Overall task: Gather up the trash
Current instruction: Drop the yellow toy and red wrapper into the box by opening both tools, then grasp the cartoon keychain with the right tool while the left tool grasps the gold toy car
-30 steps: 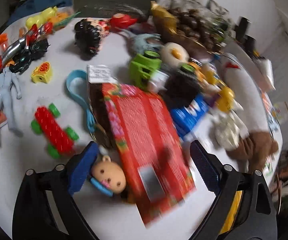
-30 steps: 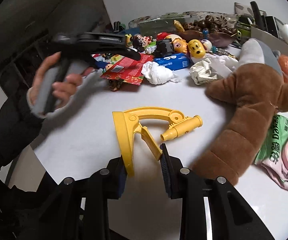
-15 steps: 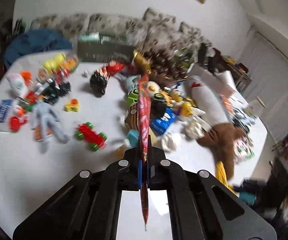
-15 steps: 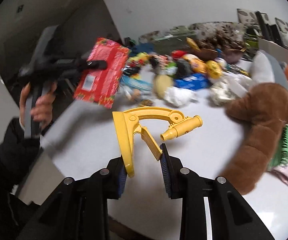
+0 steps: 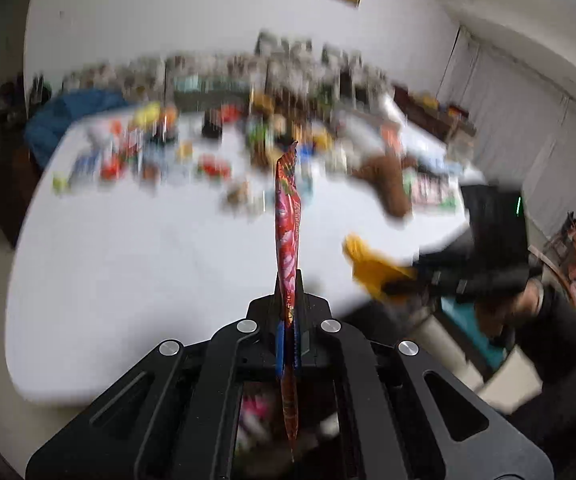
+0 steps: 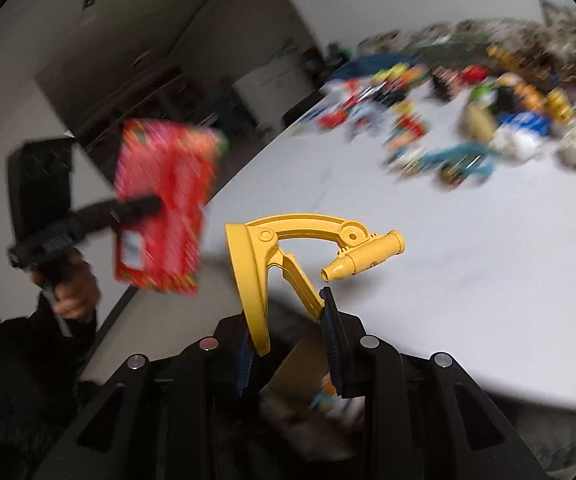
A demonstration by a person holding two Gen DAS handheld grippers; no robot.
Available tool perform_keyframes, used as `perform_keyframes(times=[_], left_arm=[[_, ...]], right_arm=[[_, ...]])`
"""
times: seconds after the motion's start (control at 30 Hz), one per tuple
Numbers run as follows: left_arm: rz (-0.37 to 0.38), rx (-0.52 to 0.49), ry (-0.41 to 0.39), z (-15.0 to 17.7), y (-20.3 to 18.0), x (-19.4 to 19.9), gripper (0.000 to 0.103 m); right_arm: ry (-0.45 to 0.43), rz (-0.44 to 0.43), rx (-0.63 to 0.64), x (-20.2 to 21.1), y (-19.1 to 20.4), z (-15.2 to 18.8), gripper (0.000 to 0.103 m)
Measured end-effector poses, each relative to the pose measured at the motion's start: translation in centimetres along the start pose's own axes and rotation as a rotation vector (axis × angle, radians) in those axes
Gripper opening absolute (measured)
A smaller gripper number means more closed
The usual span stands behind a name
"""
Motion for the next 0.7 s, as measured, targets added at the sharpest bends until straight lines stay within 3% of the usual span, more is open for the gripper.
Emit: perform_keyframes(times=[0.13, 0.23, 0.27, 0.3, 0.33, 0.37, 0.43, 0.5, 0.57, 0.7], left_arm=[[0.043, 0.070, 0.156, 7.5, 0.1, -1.5, 0.002], [0.024, 0.095, 0.238, 11.6, 1.1, -3.8, 0.003], [0.000, 0.088, 0.257, 12.7, 1.6, -4.7, 0.013], [-0.033, 0.078, 0.286, 13.8, 2.5, -6.2, 0.024], [-0.050, 0.068, 0.311, 14.7, 3.1, -7.2, 0.057], [-0.087, 0.052, 0.323, 15.7, 3.9, -8.4, 0.073], [-0.138, 0.020, 0.337, 17.2, 5.0, -10.1, 0.074], [-0.150, 0.043, 0.383, 18.1, 6.1, -11.6, 0.074], [-0.141, 0.044, 0.367, 17.6, 6.2, -11.3, 0.074], [-0.080, 0.031, 0.264, 14.8, 5.3, -8.3, 0.075]], right_arm=[[0.135, -0.052, 0.014, -2.4, 2.5, 4.3, 0.030], [0.246, -0.025, 0.024, -5.5, 2.4, 7.3, 0.031], [0.266, -0.005, 0.031, -6.4, 2.0, 8.0, 0.033], [0.289, 0.023, 0.035, -7.7, 1.3, 8.8, 0.045], [0.312, 0.066, 0.031, -9.2, 0.2, 9.6, 0.054], [0.320, 0.104, 0.032, -10.2, -0.6, 10.2, 0.063], [0.338, 0.158, 0.044, -11.4, -2.0, 11.0, 0.061], [0.312, 0.183, 0.045, -10.4, -2.0, 10.2, 0.060], [0.230, 0.161, 0.061, -8.4, -1.1, 7.6, 0.060], [-0.014, 0.247, 0.168, -4.0, 0.3, -2.5, 0.078]])
Point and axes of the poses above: each gripper's, at about its wrist camera, not at the fingertips, and x roughly against the way its jaws point, y to its left, z to its underside, the point moved 6 cm from there along -x, roughly the way its jaws point
